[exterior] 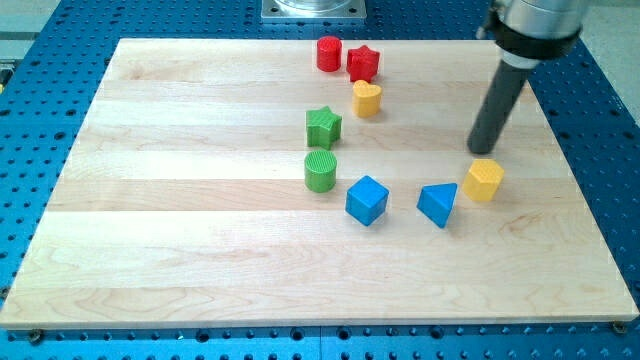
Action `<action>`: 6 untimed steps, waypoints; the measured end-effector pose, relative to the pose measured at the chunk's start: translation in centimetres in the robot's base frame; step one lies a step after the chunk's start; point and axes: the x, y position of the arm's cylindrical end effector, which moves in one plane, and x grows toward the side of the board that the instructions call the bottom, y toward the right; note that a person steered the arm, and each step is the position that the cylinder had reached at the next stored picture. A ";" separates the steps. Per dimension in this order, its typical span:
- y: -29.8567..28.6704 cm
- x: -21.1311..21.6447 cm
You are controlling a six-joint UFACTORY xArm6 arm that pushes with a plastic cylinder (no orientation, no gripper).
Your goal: Place the hexagon at the right side of the triangle
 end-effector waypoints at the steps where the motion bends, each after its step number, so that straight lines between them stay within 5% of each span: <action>1: -0.5 2.7; 6: -3.5 6.6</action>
